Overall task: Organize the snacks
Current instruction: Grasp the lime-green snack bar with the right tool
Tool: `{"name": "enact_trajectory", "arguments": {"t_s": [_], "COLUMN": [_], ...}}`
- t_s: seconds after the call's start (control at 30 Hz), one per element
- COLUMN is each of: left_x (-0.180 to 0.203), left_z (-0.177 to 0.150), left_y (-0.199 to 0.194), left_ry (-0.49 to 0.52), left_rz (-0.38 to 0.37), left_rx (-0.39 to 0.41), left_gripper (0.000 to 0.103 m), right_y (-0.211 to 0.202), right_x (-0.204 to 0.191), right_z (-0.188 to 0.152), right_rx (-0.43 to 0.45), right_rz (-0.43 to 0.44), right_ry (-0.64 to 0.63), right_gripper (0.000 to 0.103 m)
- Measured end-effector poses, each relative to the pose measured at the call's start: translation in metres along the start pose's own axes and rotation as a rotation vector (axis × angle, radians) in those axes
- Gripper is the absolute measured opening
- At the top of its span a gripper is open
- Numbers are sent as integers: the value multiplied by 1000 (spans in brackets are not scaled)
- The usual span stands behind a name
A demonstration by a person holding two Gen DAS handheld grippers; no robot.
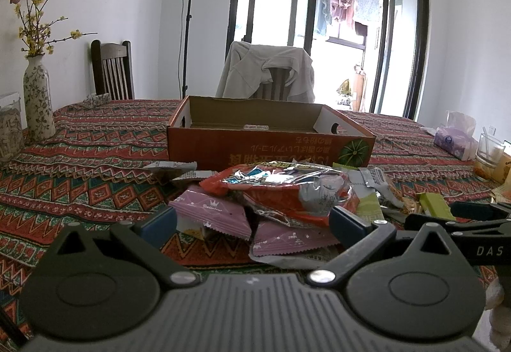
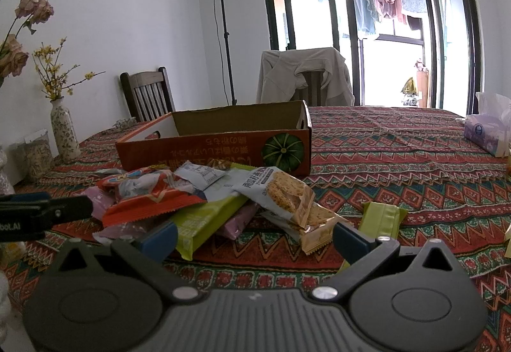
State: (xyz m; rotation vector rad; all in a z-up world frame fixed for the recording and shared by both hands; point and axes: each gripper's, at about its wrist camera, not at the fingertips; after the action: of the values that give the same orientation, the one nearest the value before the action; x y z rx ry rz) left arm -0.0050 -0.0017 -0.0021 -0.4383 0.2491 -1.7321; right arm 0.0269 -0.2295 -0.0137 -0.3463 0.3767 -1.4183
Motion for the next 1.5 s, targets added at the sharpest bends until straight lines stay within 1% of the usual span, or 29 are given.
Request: {"name": "enact_trajectory", "arguments": {"t_s": [0.17,0.3,0.43,0.53,0.6,0.67,0.77,0.87,0.9,0.93,0.97,1.0,1.03,1.07,1.13,1.3,1.4,1.5], "left_x": [-1,-5,-11,-13,-14,-14,-14,-14,-14,-13,-13,-13,-12,-10,-7,4,15,26], "left_z": [3,7,10,11,11,11,13,14,16,17,19,20,23,25,30,44,50,54], "left_y": [0,1,2,2,2,2,2,4,5,6,6,7,7,9,14,35,53,69], "left_ry": [-5,-15,-35,-45,-49,-51,-52,-54,-56,-58,-60,-59,-57,-54,-48,-62,-66,-88], "left_rz": [6,18,30,37,43,47,52,53,54,53,49,46,41,38,29,12,15,41], "left_rx": [8,17,20,20,20,20,18,12,8,3,0,-1,-3,-7,-20,-71,-114,-146], "left_gripper": [103,103,103,103,103,103,103,103,103,103,103,103,103,103,103,103,103,103], "right_y": [-1,5,21,37,48,58,72,70,69,68,66,65,64,62,60,51,46,44], "right_x": [10,29,46,53,55,57,57,58,59,61,62,62,62,62,62,60,57,56], "right_z": [5,12,13,12,9,7,4,3,2,1,1,1,0,1,1,5,8,11], "right_rx": [15,10,-34,-87,-121,-151,-187,-179,-177,-176,-174,-169,-164,-162,-154,-100,-62,-48], "right_rz": [-39,-124,-214,-280,-311,-330,-331,-322,-308,-289,-271,-263,-261,-255,-246,-228,-233,-229], "right_ry": [15,43,40,15,5,0,6,10,13,18,22,13,4,1,-2,6,-2,4], "right_gripper": [103,103,101,93,90,80,74,74,72,66,57,51,40,36,34,33,33,33]}}
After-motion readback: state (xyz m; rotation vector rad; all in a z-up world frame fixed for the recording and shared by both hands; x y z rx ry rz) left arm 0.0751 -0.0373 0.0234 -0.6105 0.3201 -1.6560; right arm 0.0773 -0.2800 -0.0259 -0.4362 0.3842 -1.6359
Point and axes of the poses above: each gripper's, at about its wrist camera, not at the fingertips, and y roughly the way its jaws point, x to its right, z to its top, and after that the axes turned 11 degrees about -z, right-handed
